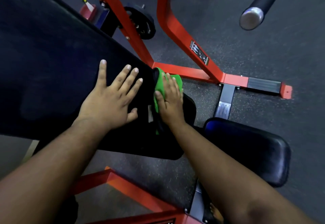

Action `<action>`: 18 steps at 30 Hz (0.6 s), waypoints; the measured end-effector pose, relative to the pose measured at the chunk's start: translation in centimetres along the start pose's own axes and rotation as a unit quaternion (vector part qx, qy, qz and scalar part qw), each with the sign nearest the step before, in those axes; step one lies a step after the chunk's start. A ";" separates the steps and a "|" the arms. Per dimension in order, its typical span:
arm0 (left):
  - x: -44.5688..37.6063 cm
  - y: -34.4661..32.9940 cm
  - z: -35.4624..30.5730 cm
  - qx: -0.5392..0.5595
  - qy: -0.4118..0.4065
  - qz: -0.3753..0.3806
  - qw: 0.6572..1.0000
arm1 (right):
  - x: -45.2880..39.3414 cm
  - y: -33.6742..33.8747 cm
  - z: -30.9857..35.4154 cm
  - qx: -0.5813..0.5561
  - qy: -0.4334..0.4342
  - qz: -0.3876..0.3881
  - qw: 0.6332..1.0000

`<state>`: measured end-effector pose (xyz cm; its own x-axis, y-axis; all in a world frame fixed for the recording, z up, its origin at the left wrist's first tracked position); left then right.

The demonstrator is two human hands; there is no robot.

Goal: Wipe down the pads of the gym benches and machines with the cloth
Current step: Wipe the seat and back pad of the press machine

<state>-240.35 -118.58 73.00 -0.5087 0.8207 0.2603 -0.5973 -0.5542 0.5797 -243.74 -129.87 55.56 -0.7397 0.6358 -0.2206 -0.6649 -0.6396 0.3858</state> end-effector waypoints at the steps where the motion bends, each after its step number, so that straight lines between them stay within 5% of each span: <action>1: 0.1 -0.2 0.0 -0.003 0.000 0.000 1.000 | 0.6 0.4 -2.0 0.020 -0.027 -0.003 0.999; 5: -0.1 -0.4 -0.2 -0.022 -0.007 0.010 1.000 | 3.2 1.4 -12.6 0.073 -0.243 -0.009 0.967; 9: -0.2 -0.6 -0.3 -0.031 -0.013 0.008 0.999 | 11.5 1.1 -16.7 -0.094 -0.432 -0.036 0.896; 13: -0.2 -0.8 -0.3 -0.038 -0.018 -0.004 0.999 | 17.8 0.8 -12.3 -0.095 -0.413 -0.043 0.905; 18: -0.3 -1.0 -0.3 -0.040 -0.022 -0.015 0.999 | 3.4 1.3 -12.1 -0.006 -0.271 -0.102 0.957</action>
<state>-239.85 -118.31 72.09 -0.4638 0.8412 0.2780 -0.6602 -0.5375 0.5247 -248.34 -133.79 44.47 -0.4334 0.8770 0.2076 -0.7936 -0.4806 0.3731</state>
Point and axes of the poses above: each hand's wrist, its own x-axis away from the middle knuckle, its own y-axis out of the back of the hand, z = x × y, the point moved 5 cm from there along -x, towards the middle knuckle, and after that the axes turned 10 degrees about -z, right-handed, at the moved point
